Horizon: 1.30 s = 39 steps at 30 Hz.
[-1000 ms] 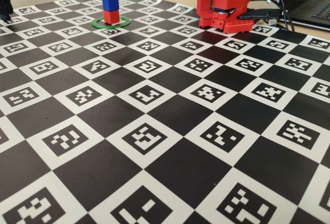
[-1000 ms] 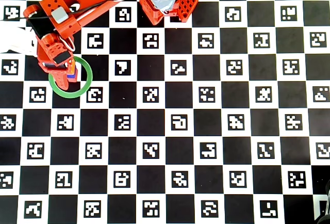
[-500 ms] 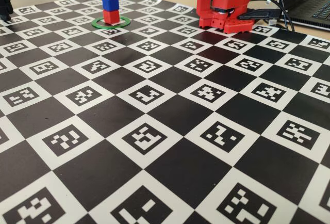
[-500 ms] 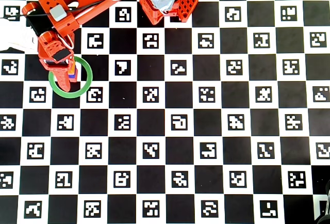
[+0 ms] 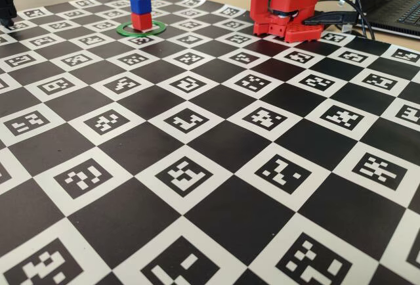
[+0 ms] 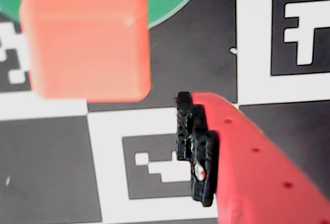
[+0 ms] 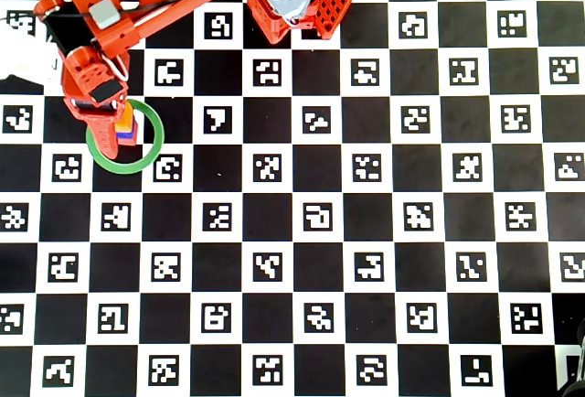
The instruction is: Grab the red cube then put it in the green circle then put the blue cube on top and finally the orange cube on top
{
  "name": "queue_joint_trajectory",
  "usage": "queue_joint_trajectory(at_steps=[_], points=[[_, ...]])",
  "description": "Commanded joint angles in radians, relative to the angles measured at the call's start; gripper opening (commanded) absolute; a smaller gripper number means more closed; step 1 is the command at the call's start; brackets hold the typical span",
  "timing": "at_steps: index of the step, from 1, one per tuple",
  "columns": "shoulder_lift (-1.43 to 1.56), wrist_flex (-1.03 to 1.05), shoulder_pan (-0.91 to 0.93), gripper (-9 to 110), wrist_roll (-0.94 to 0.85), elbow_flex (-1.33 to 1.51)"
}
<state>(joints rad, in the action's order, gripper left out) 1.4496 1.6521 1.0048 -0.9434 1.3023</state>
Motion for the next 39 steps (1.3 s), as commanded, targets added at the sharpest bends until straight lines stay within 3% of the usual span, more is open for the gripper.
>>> queue_joint_trajectory(at_steps=[1,15,22,39], points=[[0.138,0.031,-0.035,37,0.021,-0.107],[0.270,0.132,-0.235,-4,0.160,-0.146],[0.347,0.143,-0.371,-5,0.206,-0.071],[0.726,-0.167,-0.692,-6,-0.038,0.635]])
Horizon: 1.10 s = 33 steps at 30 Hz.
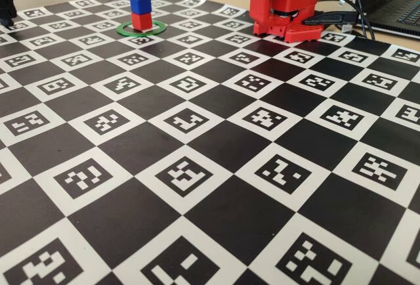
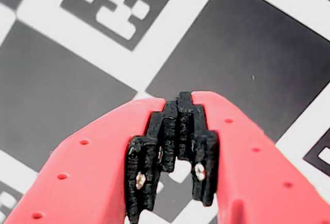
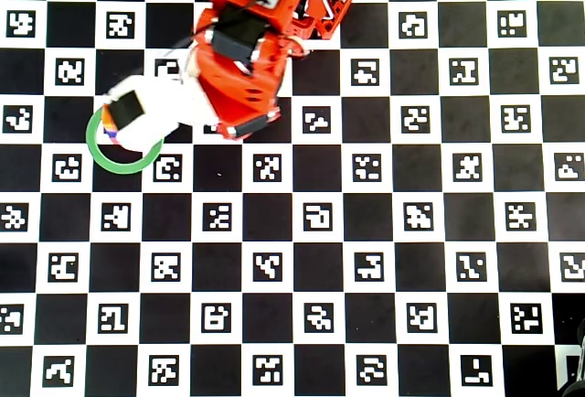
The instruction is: Grab the red cube then put it in the green circle then put the blue cube on top and finally the orange cube on top
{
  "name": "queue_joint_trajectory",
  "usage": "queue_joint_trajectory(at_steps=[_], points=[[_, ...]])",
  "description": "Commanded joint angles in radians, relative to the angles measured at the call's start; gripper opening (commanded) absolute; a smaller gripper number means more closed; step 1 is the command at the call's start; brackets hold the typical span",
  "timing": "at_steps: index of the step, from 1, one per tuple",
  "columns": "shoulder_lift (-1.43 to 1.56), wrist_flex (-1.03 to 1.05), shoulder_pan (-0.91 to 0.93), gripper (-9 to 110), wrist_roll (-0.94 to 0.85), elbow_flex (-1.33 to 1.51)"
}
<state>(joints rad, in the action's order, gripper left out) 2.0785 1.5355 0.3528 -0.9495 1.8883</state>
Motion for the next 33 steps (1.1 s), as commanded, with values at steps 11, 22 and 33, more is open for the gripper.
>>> queue_joint_trajectory(at_steps=[11,22,33], points=[[0.239,-0.334,-0.081,-6,-0.230,0.371],[0.413,-0.540,-0.149,-6,-0.324,0.661],[0.678,-0.586,-0.268,-6,-0.430,0.936]])
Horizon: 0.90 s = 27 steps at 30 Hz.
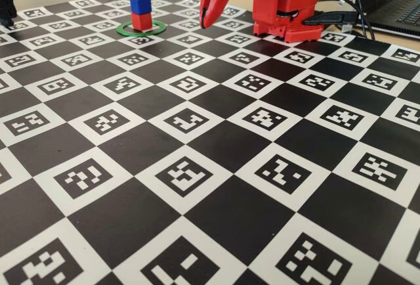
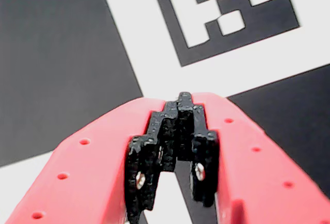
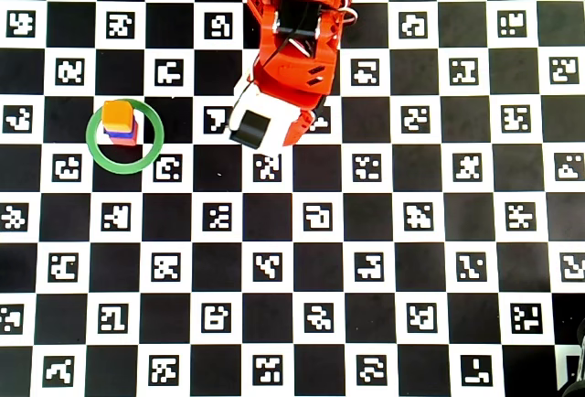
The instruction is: Grab the red cube then put it in the green circle then put the blue cube on top and finally the orange cube on top
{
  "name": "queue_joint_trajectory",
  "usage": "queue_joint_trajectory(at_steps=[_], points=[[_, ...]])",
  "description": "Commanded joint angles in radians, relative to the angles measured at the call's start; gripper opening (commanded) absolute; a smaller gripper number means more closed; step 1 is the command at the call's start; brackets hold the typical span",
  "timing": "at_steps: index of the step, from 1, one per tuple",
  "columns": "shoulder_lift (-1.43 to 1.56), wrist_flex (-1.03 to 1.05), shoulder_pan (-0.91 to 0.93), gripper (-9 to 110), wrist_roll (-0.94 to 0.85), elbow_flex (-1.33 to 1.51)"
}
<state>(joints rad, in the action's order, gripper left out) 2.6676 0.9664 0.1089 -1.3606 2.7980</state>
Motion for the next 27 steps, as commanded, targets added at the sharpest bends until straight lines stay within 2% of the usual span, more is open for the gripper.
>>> queue_joint_trajectory(at_steps=[1,27], points=[[0.115,-0.017,-0.029,-6,-0.021,0.049],[0.549,0.114,-0.012,-5,-0.049,0.387]])
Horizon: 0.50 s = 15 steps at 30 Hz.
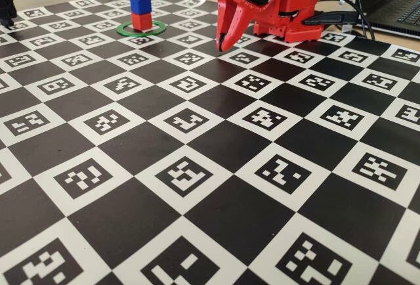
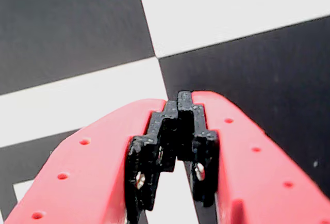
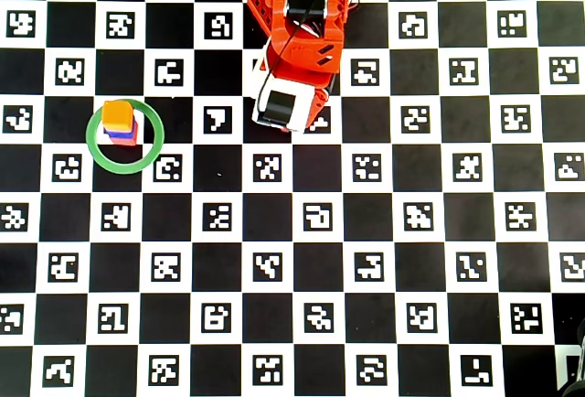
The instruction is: Grab the red cube then put it in the green circle then put the blue cube on top and finally the orange cube on top
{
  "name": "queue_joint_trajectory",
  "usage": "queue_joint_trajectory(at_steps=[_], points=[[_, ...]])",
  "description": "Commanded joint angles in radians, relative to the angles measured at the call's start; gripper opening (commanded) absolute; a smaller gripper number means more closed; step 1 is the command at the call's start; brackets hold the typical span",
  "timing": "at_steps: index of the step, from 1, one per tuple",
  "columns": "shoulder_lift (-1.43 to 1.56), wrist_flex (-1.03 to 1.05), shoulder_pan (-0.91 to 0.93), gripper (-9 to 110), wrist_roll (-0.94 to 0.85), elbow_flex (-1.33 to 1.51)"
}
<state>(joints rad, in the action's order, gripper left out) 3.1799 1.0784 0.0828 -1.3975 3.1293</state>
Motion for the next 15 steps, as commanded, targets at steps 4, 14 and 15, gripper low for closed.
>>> queue_joint_trajectory(at_steps=[4,14,15], points=[[0.100,0.067,0.018,-5,-0.009,0.058],[0.176,0.195,0.017,-5,0.018,0.058],[0.176,0.204,0.017,-5,0.015,0.058]])
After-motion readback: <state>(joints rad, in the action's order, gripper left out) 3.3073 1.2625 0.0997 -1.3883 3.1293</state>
